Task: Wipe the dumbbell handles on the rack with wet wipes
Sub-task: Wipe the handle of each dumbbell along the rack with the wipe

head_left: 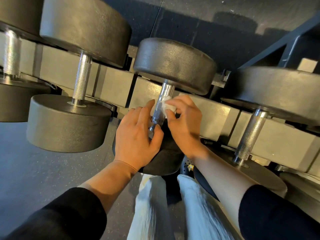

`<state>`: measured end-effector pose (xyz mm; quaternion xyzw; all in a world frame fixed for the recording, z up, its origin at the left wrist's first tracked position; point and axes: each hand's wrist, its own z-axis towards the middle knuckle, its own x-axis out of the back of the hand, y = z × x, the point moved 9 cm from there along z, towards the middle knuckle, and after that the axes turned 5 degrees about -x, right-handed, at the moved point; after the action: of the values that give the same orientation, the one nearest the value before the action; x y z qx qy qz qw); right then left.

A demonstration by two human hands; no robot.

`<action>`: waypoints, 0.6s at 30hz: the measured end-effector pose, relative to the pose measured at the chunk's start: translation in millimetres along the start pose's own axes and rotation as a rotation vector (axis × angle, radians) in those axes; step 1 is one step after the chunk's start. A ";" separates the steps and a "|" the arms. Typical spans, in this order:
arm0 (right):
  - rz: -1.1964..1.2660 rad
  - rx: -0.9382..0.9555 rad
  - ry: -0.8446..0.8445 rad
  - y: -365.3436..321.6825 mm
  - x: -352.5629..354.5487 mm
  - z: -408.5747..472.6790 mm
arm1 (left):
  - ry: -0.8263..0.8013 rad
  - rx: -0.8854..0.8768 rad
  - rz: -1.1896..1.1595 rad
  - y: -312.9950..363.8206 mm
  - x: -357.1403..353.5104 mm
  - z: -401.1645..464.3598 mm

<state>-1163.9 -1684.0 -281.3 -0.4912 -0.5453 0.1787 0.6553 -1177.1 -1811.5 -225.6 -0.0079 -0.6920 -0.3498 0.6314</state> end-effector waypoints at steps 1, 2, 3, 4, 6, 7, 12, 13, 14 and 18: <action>0.023 0.016 -0.057 0.9 -4.1 -7.2 | 0.000 -0.001 -0.007 0.1 -0.5 -0.3; 0.055 0.031 -0.117 1.5 -8.4 -14.7 | -0.002 -0.002 -0.012 0.3 -0.9 -0.2; 0.101 0.030 -0.176 2.2 -12.0 -21.3 | -0.007 -0.004 -0.016 0.4 -1.2 -0.1; 0.141 0.027 -0.229 3.4 -15.4 -25.7 | -0.012 -0.007 -0.018 0.5 -1.8 -0.1; 0.164 0.028 -0.312 3.8 -20.6 -28.0 | -0.014 -0.016 -0.022 -0.5 -3.1 -0.9; 0.150 0.017 -0.345 4.3 -23.1 -27.2 | -0.008 -0.019 -0.024 -0.9 -3.1 -1.5; 0.059 -0.044 -0.300 -1.0 -17.0 -27.3 | 0.028 -0.032 -0.097 0.2 0.1 -1.4; 0.070 -0.063 -0.234 -3.5 -11.0 -27.1 | 0.039 -0.028 -0.131 -1.2 1.4 -1.8; 0.071 -0.081 -0.156 -5.5 -3.5 -26.3 | 0.054 -0.013 -0.184 -3.4 3.8 -2.4; -0.140 0.080 0.159 -35.8 20.2 -14.2 | 0.133 0.099 -0.391 -29.5 19.2 -2.5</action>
<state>-1155.1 -1691.1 -239.3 -0.4377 -0.5172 0.1148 0.7264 -1192.2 -1843.4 -222.8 0.1808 -0.6537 -0.4310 0.5952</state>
